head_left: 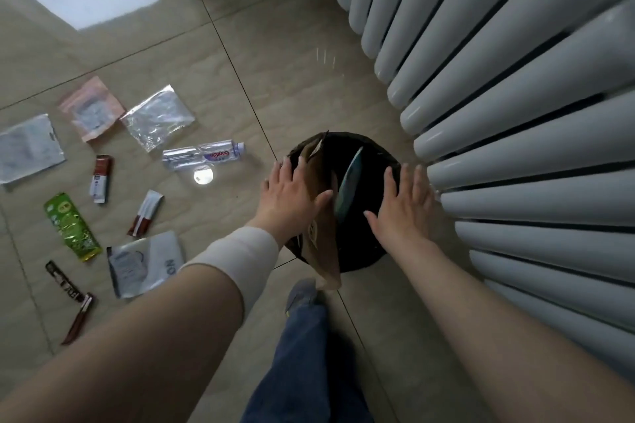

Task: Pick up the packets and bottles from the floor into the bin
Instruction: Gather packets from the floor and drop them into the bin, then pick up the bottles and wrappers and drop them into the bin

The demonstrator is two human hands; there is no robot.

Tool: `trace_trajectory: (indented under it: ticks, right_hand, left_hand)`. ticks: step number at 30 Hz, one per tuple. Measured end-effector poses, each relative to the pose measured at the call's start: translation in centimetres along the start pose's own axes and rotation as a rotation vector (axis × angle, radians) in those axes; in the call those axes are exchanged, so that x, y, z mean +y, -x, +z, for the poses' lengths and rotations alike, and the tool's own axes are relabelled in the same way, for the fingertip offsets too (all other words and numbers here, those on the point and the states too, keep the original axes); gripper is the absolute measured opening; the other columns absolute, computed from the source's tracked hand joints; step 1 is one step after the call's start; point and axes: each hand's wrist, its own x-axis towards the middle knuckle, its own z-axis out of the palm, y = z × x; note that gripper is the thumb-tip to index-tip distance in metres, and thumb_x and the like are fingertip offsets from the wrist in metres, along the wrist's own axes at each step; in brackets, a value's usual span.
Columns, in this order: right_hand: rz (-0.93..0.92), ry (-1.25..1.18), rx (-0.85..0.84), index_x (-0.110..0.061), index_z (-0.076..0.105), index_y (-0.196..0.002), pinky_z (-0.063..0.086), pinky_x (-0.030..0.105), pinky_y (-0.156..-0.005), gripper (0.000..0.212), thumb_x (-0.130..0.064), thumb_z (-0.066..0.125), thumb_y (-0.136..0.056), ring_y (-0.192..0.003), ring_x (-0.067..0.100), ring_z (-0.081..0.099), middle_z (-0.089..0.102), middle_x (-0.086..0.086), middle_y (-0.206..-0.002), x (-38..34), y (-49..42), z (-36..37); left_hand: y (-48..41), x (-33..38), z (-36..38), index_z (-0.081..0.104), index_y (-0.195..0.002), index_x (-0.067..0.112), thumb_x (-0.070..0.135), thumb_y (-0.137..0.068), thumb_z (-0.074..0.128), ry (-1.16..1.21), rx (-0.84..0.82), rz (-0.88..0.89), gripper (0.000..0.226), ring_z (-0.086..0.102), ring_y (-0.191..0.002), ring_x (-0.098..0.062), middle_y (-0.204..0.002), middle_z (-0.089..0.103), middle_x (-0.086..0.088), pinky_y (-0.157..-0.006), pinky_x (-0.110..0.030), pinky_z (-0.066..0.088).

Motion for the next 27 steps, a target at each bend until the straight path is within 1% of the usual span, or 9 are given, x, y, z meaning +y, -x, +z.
trace_trajectory:
  ticks: [4, 6, 8, 10, 13, 18, 23, 27]
  right_hand:
    - [-0.119, 0.131, -0.032, -0.014, 0.001, -0.146, 0.005, 0.054, -0.116, 0.077, -0.037, 0.048, -0.091, -0.143, 0.036, -0.009, -0.003, 0.018, -0.157, -0.3, 1.5, -1.9]
    - [-0.185, 0.202, -0.038, -0.014, 0.003, -0.146, 0.006, 0.054, -0.115, 0.073, -0.035, 0.047, -0.092, -0.143, 0.037, -0.007, -0.001, 0.018, -0.157, -0.6, 2.6, -2.4]
    - [-0.239, 0.262, -0.044, -0.014, 0.004, -0.146, 0.007, 0.055, -0.115, 0.072, -0.032, 0.047, -0.092, -0.143, 0.037, -0.005, 0.001, 0.018, -0.157, -1.1, 4.2, -2.6]
    - [-0.280, 0.296, -0.054, -0.013, 0.004, -0.146, 0.007, 0.056, -0.114, 0.071, -0.029, 0.048, -0.092, -0.143, 0.038, -0.005, 0.002, 0.018, -0.157, -1.6, 6.0, -2.7]
    - [-0.331, 0.323, -0.070, -0.012, 0.009, -0.146, 0.008, 0.058, -0.114, 0.067, -0.027, 0.046, -0.092, -0.143, 0.038, -0.003, 0.006, 0.018, -0.156, -3.1, 8.8, -2.5]
    - [-0.420, 0.365, -0.081, -0.012, 0.010, -0.146, 0.010, 0.060, -0.113, 0.061, -0.024, 0.041, -0.095, -0.143, 0.039, -0.002, 0.009, 0.017, -0.156, -7.6, 12.7, -1.6]
    - [-0.526, 0.432, -0.104, -0.011, 0.010, -0.145, 0.010, 0.060, -0.113, 0.060, -0.022, 0.039, -0.093, -0.143, 0.038, 0.000, 0.011, 0.017, -0.155, -15.3, 17.2, 0.9]
    - [-0.601, 0.495, -0.139, -0.012, 0.011, -0.145, 0.012, 0.058, -0.113, 0.059, -0.023, 0.037, -0.094, -0.143, 0.037, 0.001, 0.012, 0.016, -0.156, -22.1, 21.3, 4.7]
  left_hand:
    - [2.1, -0.1, -1.7, 0.012, -0.149, 0.015, 0.053, -0.091, 0.034, -0.303, 0.038, 0.117, 0.072, 0.002, -0.146, -0.032, -0.159, 0.008, -0.014, -0.117, -0.048, 0.007]
    - [3.7, -0.1, -2.0, 0.015, -0.148, 0.014, 0.050, -0.092, 0.034, -0.399, 0.063, 0.128, 0.069, 0.004, -0.146, -0.034, -0.158, 0.011, -0.015, -0.117, -0.049, 0.008]
    - [5.7, -0.4, -2.0, 0.016, -0.148, 0.014, 0.045, -0.093, 0.035, -0.438, 0.076, 0.122, 0.066, 0.005, -0.146, -0.034, -0.157, 0.013, -0.016, -0.117, -0.050, 0.008]
    - [8.0, -0.9, -1.8, 0.015, -0.148, 0.013, 0.044, -0.093, 0.035, -0.438, 0.091, 0.109, 0.066, 0.004, -0.146, -0.034, -0.157, 0.013, -0.016, -0.117, -0.050, 0.007]
    - [11.9, -2.8, -1.2, 0.013, -0.148, 0.013, 0.047, -0.093, 0.036, -0.416, 0.075, 0.082, 0.068, 0.005, -0.146, -0.034, -0.157, 0.014, -0.016, -0.118, -0.051, 0.007]
    - [17.9, -8.2, -0.3, 0.015, -0.148, 0.012, 0.044, -0.094, 0.037, -0.293, 0.062, -0.025, 0.067, 0.006, -0.146, -0.034, -0.157, 0.014, -0.017, -0.117, -0.049, 0.007]
    - [23.1, -16.5, 1.2, 0.020, -0.146, 0.012, 0.045, -0.092, 0.039, -0.176, 0.051, -0.184, 0.065, 0.008, -0.146, -0.033, -0.156, 0.017, -0.016, -0.116, -0.048, 0.010]
    - [27.1, -24.8, 4.0, 0.029, -0.141, 0.014, 0.048, -0.089, 0.042, -0.132, 0.043, -0.298, 0.063, 0.016, -0.143, -0.031, -0.153, 0.026, -0.014, -0.114, -0.046, 0.018]
